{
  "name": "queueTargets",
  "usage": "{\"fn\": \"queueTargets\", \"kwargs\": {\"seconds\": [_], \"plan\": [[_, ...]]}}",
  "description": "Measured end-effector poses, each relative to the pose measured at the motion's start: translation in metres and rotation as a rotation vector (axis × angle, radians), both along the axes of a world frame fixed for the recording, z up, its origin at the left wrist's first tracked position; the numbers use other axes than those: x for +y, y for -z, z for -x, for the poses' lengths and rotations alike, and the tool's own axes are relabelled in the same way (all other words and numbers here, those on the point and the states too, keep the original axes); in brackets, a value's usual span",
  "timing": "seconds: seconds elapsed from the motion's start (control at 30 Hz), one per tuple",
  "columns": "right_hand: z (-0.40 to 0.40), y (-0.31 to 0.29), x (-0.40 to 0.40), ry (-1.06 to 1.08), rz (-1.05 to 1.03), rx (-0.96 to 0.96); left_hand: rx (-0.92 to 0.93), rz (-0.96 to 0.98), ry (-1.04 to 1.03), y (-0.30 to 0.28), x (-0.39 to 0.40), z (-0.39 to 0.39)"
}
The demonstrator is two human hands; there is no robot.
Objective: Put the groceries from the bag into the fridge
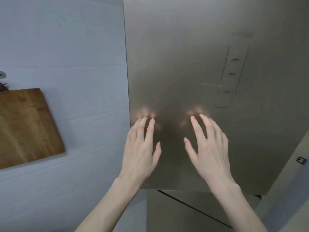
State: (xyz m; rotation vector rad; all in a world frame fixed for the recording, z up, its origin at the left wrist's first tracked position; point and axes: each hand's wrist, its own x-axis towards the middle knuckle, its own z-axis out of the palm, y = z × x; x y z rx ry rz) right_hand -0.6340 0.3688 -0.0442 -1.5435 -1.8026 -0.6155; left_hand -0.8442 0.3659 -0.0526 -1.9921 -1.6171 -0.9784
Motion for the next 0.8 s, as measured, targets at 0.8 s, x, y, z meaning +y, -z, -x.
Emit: {"fn": "queueTargets", "kwargs": {"seconds": [0.8], "plan": [[-0.033, 0.025, 0.123, 0.262, 0.069, -0.216, -0.039, 0.064, 0.196, 0.03, 0.188, -0.046]]}}
